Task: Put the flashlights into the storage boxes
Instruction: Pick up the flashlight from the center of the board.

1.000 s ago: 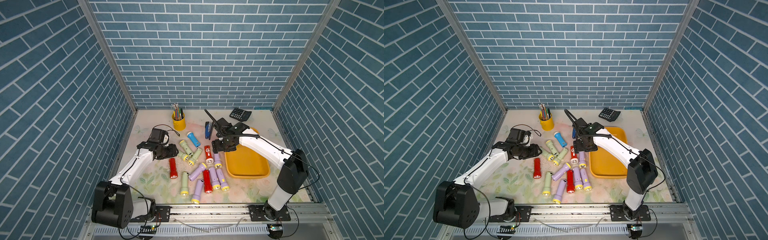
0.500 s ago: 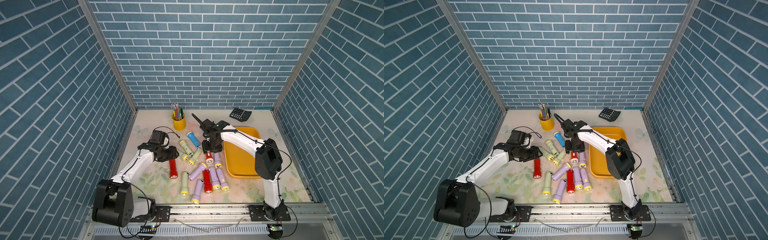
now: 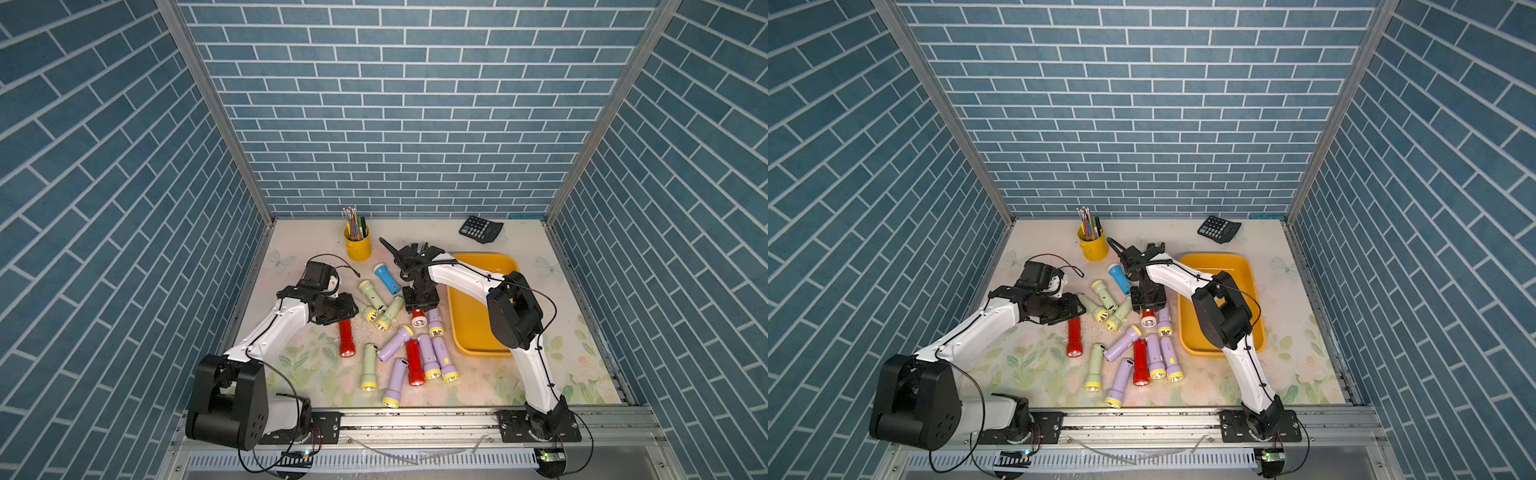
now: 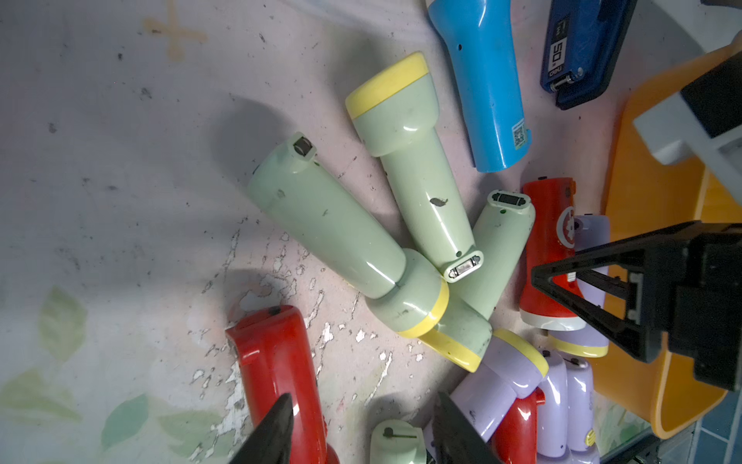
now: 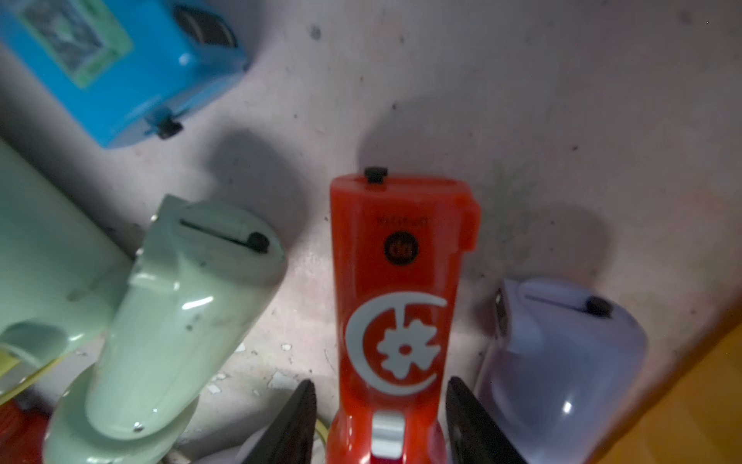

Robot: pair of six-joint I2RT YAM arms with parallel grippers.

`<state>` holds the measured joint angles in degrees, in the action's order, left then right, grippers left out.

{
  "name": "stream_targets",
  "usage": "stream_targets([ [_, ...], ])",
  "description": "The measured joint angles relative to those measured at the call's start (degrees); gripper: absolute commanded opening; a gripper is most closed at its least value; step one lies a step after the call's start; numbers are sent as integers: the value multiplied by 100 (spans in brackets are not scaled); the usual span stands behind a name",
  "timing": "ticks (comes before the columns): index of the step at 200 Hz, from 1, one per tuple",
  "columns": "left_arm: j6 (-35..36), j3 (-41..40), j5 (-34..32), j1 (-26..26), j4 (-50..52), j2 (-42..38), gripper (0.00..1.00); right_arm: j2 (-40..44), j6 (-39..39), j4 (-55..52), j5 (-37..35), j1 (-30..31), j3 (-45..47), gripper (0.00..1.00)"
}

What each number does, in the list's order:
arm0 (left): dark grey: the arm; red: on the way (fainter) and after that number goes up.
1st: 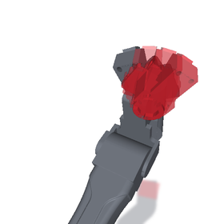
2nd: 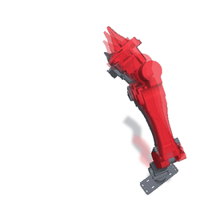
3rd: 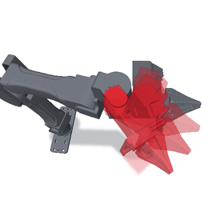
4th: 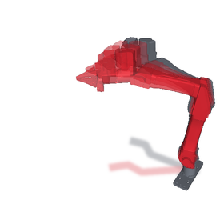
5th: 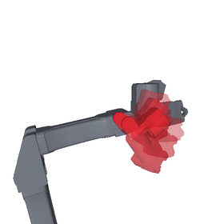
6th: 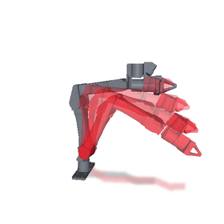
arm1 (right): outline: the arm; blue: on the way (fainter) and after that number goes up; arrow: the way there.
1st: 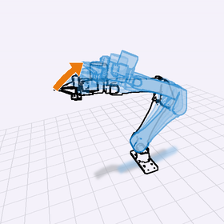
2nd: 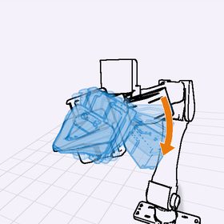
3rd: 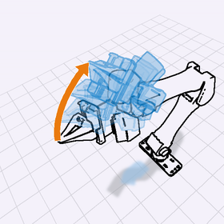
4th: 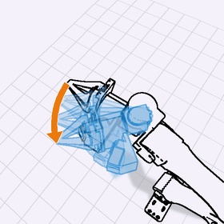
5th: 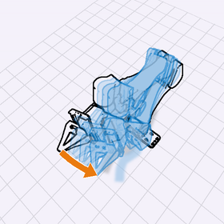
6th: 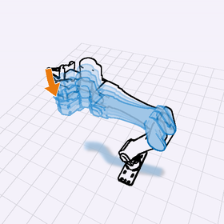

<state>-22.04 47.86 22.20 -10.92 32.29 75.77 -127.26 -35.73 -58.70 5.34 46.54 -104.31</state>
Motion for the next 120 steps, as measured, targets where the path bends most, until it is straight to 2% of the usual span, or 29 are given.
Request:
stream_targets([
  [30,-4,-2,-2,0,-4,0,56,-144,22,83,-2,0,-20,47],
  [59,-7,-2,-2,0,-4,0,55,-275,136,79,-13,-33,-101,37],
  [78,-7,-2,0,0,-2,0,55,-280,273,162,-28,-37,-129,28],
  [120,-4,57,203,0,140,-2,55,-129,1051,393,-173,-37,-105,25],
])
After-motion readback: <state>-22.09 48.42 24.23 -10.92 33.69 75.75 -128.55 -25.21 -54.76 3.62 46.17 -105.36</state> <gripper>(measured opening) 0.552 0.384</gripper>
